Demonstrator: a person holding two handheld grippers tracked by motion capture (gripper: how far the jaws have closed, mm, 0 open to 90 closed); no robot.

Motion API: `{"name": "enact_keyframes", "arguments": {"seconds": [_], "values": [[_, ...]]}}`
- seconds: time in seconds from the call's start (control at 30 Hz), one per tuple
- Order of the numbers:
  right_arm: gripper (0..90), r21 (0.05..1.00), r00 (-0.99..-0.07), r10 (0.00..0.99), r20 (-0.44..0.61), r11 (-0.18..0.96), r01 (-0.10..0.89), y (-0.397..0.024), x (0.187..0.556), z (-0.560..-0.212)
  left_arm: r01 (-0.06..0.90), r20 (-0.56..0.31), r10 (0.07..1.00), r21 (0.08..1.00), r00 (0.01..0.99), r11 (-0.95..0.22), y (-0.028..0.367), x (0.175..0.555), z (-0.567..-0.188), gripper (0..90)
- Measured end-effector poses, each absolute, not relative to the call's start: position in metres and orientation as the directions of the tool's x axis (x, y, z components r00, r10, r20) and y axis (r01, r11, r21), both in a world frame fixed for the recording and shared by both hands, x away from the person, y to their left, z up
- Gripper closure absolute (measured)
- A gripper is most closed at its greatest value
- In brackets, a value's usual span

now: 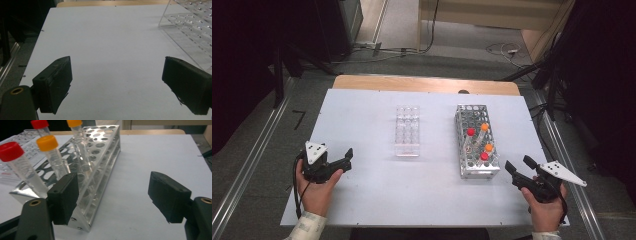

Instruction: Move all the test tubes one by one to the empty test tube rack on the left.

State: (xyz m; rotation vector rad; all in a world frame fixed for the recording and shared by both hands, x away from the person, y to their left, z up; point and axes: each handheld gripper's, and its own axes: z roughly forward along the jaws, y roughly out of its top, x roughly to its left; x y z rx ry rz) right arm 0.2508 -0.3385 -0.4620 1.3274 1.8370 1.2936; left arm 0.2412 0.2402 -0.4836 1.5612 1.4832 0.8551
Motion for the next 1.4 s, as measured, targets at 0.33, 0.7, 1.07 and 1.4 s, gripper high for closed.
{"name": "enact_keyframes", "arguments": {"seconds": [0.33, 0.7, 1.07, 1.4], "values": [[34.4, 0.915, -0.462, 0.881, 0.102, 0.099, 0.39, -0.323, 0.249, -0.461, 0.445, -0.053, 0.994, 0.896, 0.093, 0.006, 0.239, 0.24, -0.483, 10.1], [60.5, 0.909, -0.536, 0.842, 0.068, 0.169, 0.381, -0.305, 0.254, -0.464, 0.441, -0.055, 0.994, 0.898, 0.096, 0.007, 0.239, 0.24, -0.483, 10.0], [70.0, 0.901, -0.542, 0.838, 0.055, 0.192, 0.389, -0.303, 0.257, -0.466, 0.441, -0.056, 0.993, 0.898, 0.101, 0.006, 0.238, 0.24, -0.483, 10.0], [73.5, 0.898, -0.541, 0.84, 0.039, 0.208, 0.387, -0.302, 0.259, -0.467, 0.44, -0.054, 0.993, 0.898, 0.106, 0.002, 0.238, 0.24, -0.483, 10.1]]}}
